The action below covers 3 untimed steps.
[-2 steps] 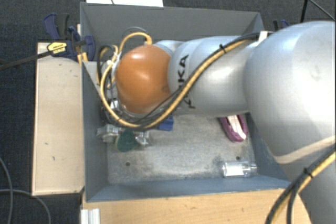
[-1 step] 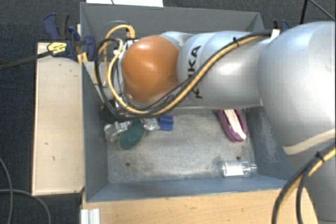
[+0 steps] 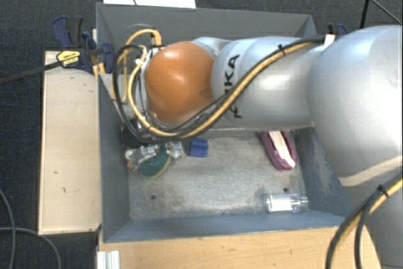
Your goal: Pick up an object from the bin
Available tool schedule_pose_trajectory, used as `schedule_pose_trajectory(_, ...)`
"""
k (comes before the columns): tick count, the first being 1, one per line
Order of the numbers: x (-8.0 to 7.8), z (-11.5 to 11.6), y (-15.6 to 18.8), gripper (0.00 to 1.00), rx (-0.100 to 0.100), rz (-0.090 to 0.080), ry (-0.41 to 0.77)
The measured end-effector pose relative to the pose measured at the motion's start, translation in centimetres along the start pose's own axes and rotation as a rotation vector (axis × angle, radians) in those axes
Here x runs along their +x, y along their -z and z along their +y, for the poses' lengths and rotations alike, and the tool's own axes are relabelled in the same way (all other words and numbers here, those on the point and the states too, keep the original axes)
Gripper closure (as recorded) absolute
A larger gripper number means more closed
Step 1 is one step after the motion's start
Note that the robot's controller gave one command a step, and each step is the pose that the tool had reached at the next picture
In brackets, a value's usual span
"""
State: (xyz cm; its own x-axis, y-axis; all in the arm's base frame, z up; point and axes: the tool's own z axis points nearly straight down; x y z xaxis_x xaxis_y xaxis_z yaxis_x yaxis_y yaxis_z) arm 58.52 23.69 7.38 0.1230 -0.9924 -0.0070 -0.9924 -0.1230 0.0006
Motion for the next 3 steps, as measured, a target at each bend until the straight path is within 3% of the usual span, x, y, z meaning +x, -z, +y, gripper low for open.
schedule_pose_trajectory(1,-0.1,-0.2,6.7,1.00,0.009,0.003,-0.009)
schedule_pose_trajectory(3,-0.3,-0.4,8.4,1.00,0.005,0.001,-0.028)
